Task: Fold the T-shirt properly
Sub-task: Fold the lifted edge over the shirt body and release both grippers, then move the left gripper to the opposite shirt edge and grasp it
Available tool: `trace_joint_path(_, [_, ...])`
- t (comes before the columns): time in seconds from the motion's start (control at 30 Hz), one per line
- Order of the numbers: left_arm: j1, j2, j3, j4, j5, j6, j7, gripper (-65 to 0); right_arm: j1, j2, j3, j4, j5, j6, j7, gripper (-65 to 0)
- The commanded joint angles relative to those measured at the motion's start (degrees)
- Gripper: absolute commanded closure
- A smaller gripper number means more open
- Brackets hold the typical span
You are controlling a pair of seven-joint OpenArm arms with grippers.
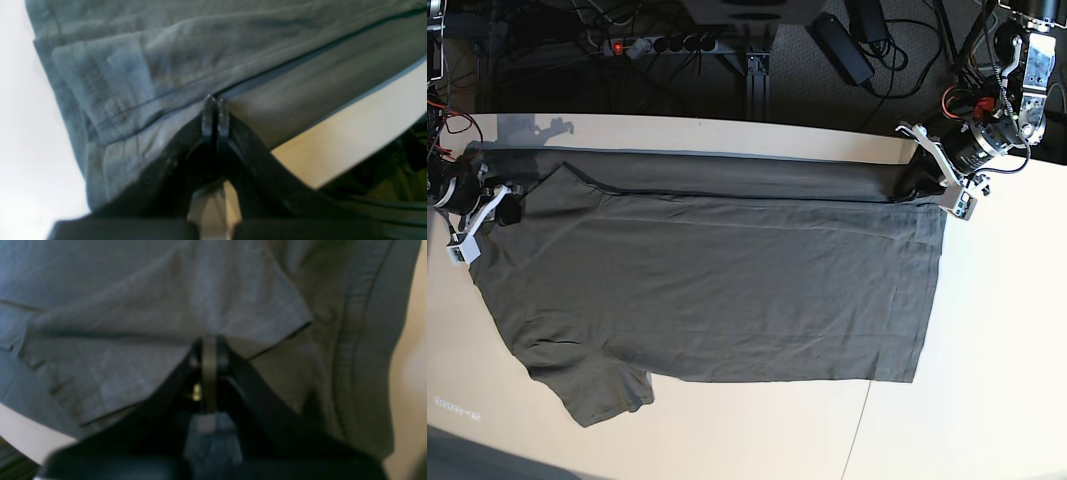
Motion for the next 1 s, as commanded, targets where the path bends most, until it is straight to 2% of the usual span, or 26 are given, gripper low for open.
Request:
trace_joint_path(0.0, [2.56,-0.09,0.63,-0.59,4.81,0.15,9.29,0.0,-0.35,1.73,0.11,-0.46,-3.63,2.78,-3.69,0.0])
trace_joint_path(0.23, [6.58,1.60,0.46,2.38,4.83,0.13,8.57,0.0,-1.31,1.88,0.11,-0.50,-3.63,2.78,-3.65,0.0])
trace_joint_path(0.37, [6.12,2.01,0.22,4.02,4.87,0.13,7.13,0.0,-1.29,1.86,0.11,-0.50,-3.58,2.75,-3.02,0.0])
trace_joint_path(0.5, [4.35,2.01,-3.19,6.91,4.76,0.15,7.19,0.0,-1.29,1.86,0.11,-0.50,-3.58,2.73,-3.02,0.0])
trace_joint_path(0.6, [2.95,1.60,-8.17,10.75,3.58,0.15,7.89,-15.3,-1.29,1.86,0.11,-0.50,-3.58,2.73,-3.02,0.0])
trace_joint_path(0.73, [1.16,-1.79,-14.78,15.87,-4.57,0.15,8.68,-30.8,-1.29,1.86,0.11,-0.50,-3.58,2.75,-2.99,0.0])
trace_joint_path(0.83, [-1.49,-4.50,-17.79,16.26,-7.89,0.17,8.68,-36.6,-1.29,1.84,0.11,-0.50,-3.61,2.75,-2.97,0.0])
trace_joint_path(0.93, [-6.01,-5.97,-17.88,14.47,-8.20,0.63,8.13,-37.6,-1.29,1.84,0.11,-0.50,-3.61,2.73,-2.73,0.0])
trace_joint_path(0.97, [-8.09,-5.90,-17.81,13.11,-8.33,1.73,7.96,-37.6,-1.29,1.84,0.11,-0.50,-3.61,2.73,-2.75,0.0])
